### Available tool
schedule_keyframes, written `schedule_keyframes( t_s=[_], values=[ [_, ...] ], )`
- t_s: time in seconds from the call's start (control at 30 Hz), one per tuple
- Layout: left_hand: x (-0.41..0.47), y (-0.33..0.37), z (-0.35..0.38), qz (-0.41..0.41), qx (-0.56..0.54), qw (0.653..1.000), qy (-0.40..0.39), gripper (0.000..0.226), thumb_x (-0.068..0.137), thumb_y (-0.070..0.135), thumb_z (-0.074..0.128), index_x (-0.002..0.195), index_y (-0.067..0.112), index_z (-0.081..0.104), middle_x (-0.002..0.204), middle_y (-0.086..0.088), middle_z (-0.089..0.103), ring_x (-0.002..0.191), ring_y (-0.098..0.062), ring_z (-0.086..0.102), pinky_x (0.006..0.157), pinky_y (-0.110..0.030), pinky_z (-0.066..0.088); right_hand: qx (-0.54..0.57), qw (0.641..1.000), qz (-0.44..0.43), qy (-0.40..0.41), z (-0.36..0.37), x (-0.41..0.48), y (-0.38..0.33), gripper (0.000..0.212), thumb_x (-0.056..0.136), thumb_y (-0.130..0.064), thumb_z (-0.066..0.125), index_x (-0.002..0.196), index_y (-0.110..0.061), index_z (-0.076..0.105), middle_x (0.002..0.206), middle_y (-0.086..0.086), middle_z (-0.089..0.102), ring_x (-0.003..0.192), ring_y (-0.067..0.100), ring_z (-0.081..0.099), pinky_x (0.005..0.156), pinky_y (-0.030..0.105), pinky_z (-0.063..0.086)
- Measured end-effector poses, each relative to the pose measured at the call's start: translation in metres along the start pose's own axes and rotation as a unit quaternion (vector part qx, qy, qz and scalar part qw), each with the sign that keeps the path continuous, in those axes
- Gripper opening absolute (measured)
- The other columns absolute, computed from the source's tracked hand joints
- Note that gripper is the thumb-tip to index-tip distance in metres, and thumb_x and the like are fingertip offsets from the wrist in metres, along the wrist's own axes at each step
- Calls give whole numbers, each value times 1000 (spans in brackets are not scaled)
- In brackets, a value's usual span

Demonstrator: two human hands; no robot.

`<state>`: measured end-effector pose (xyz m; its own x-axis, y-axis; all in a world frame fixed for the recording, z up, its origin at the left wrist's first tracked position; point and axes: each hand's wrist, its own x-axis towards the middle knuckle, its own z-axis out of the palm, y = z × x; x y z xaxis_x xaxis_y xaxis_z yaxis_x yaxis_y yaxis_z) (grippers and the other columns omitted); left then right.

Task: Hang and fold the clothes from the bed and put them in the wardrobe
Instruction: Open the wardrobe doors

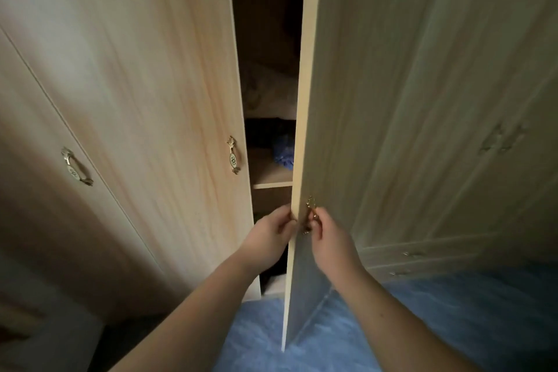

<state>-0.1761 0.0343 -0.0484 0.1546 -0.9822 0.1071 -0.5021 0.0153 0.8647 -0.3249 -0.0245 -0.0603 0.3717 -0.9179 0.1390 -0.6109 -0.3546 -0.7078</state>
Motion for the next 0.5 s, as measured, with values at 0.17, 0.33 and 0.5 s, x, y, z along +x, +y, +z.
schedule_keyframes(
  t_s=[0.17, 0.33, 0.5],
  values=[
    [-30, 40, 63, 30, -4, 998, -54, 40, 99, 8, 50, 130, 31, 62, 115, 13, 70, 104, 1, 63, 92, -9, 43, 25, 997, 59, 37, -51, -49, 40, 23, 104, -23, 41, 121, -24, 56, 101, -4, 69, 88, 17, 64, 71, 30, 44],
    [-30, 75, 127, 52, 95, 978, -176, 61, 100, 15, 46, 152, 44, 33, 131, 2, 64, 114, -14, 62, 97, -12, 42, 2, 992, 103, 66, -118, -83, 98, 21, 103, -25, 44, 120, -27, 56, 100, -6, 68, 90, 15, 65, 81, 36, 53],
    [-8, 118, 193, 106, 228, 943, -220, 71, 100, 23, 45, 157, 44, 9, 151, -2, 48, 127, -24, 53, 102, -24, 41, 12, 992, 123, 25, -182, -94, 143, 25, 95, -38, 52, 116, -25, 51, 103, -3, 66, 95, 16, 63, 89, 42, 53]
  ],
)
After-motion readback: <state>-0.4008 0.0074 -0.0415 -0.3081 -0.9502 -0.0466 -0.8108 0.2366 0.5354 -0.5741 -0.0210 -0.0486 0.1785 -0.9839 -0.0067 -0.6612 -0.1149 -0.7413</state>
